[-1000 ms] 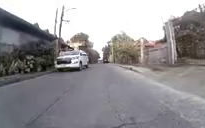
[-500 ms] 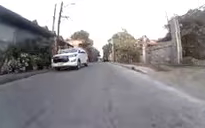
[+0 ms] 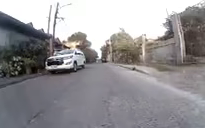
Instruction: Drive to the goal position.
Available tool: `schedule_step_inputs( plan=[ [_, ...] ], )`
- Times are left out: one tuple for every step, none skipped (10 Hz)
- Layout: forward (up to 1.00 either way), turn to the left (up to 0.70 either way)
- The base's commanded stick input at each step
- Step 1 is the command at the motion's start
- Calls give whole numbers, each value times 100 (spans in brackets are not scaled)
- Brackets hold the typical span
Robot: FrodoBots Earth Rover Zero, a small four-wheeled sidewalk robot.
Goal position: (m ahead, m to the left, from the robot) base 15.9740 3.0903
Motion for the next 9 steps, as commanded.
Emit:
schedule_step_inputs(
  plan=[
    [100,5],
    [100,5],
    [100,5],
    [100,5],
    [100,5],
    [100,5],
    [100,5],
    [100,5],
    [100,-5]
  ],
)
